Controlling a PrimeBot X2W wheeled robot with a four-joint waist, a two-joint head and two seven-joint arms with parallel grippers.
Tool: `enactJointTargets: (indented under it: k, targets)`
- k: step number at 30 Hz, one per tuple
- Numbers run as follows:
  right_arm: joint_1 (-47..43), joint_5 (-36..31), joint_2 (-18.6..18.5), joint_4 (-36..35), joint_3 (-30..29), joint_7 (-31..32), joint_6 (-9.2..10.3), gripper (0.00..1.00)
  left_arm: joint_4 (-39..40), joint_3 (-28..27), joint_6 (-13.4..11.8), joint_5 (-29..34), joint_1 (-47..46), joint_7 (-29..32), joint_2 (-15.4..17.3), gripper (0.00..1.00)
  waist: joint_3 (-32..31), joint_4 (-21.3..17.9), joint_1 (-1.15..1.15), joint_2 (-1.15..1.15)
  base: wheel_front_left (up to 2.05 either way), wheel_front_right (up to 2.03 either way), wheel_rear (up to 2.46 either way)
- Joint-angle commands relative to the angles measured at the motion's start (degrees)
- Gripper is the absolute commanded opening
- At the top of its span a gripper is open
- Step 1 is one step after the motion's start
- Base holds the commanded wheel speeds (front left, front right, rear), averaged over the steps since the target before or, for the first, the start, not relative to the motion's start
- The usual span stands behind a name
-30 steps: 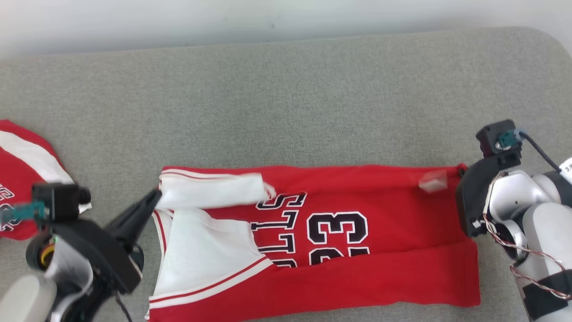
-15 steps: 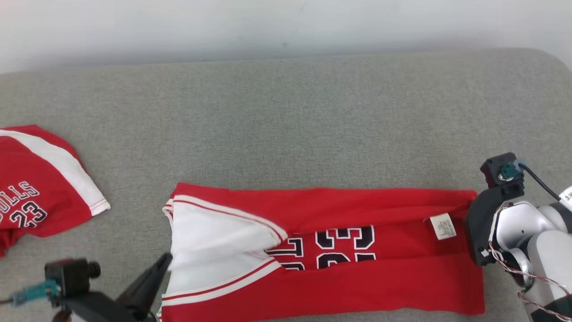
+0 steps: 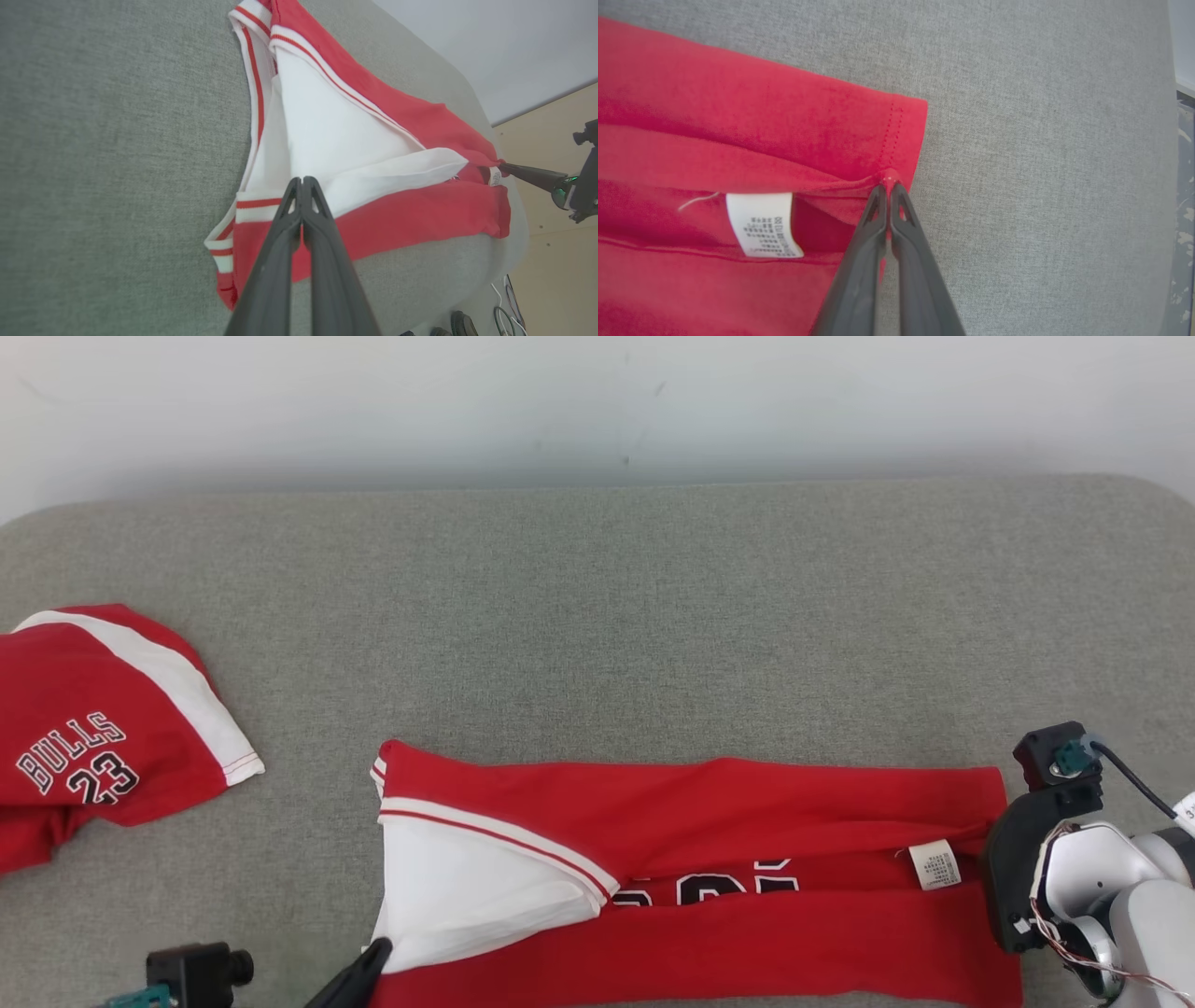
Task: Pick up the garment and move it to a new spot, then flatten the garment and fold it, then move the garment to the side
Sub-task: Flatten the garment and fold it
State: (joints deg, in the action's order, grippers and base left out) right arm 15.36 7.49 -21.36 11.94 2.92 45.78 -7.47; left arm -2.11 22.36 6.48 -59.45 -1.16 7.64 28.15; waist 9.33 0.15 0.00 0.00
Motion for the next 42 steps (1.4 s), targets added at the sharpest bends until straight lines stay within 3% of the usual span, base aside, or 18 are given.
enactJointTargets:
  k: [1,2,3,4,5,11,16,20,23,30,33,42]
  targets:
    - [-1.01,0.28,0.29,-0.1,-0.46,-0.19,-0.03,0.0,-0.55,0.41,-0.21,0.67,1.23,-0.34,-0.35,0.0,-0.41,-0.06,0.0,0.0,0.0,0.0,0.0]
    - [-1.31,0.39,0.56,-0.14,-0.83,-0.26,-0.03,0.14,-0.95,0.62,-0.35,0.87,1.41,-0.28,-0.37,0.0,-0.53,-0.08,0.0,0.0,0.0,0.0,0.0]
    - [-1.56,0.43,0.85,-0.24,-1.25,-0.66,-0.03,0.67,-1.49,0.75,-0.63,1.4,1.35,-0.37,-0.3,0.0,-0.64,-0.09,0.0,0.0,0.0,0.0,0.0]
    - [-1.67,0.42,1.17,-0.19,-1.86,-1.08,-0.03,1.0,-1.79,0.88,-0.88,2.16,1.09,-0.87,-0.28,0.28,-0.73,-0.09,0.0,0.0,0.0,0.0,0.0]
    - [-1.8,0.39,1.49,-0.34,-2.4,-1.68,-0.03,1.0,-2.36,1.17,-1.17,2.23,1.07,-0.88,-0.52,1.0,-0.81,-0.08,0.0,0.0,0.0,0.0,0.0]
    - [-3.9,0.94,4.28,-1.89,-6.93,-5.28,-0.03,1.0,-5.31,1.5,-2.09,6.31,0.11,-5.58,-1.55,1.0,-1.67,0.67,0.0,0.0,0.0,0.0,0.0]
    - [-7.27,2.8,7.77,-5.61,-11.72,-8.92,-0.03,1.0,-7.14,-0.02,-2.78,10.7,-0.34,-14.29,-2.29,1.0,-2.67,1.52,0.0,0.0,0.0,0.0,0.0]
    - [-12.03,5.11,14.14,-10.83,-18.42,-16.78,-0.03,1.0,-8.73,-2.71,-4.64,17.2,-0.77,-22.23,-3.84,1.0,-4.3,2.4,0.0,0.0,0.0,0.0,0.0]
    - [-13.97,7.1,16.77,-12.58,-19.71,-23.27,-0.03,1.0,-6.64,-7.46,-5.44,21.59,-0.33,-22.87,-6.52,1.0,-5.4,2.54,0.0,0.0,0.0,0.0,0.0]
    - [-17.87,10.68,18.37,-11.32,-16.73,-39.59,-0.04,1.0,-1.52,-21.3,-2.58,31.74,5.12,-22.85,-16.05,1.0,-8.77,2.09,0.0,0.0,0.0,0.0,0.0]
    - [-18.89,9.84,18.49,-9.03,-15.5,-43.45,-0.03,1.0,-1.11,-25.34,-1.0,34.77,6.69,-22.85,-19.14,1.0,-9.94,1.75,0.0,0.0,0.0,0.0,0.0]
    - [-17.66,6.41,18.49,-3.16,-17.23,-44.3,-0.03,1.0,-2.11,-27.66,0.94,39.54,7.63,-22.86,-22.64,1.0,-10.89,1.42,0.0,0.0,0.0,0.0,0.0]
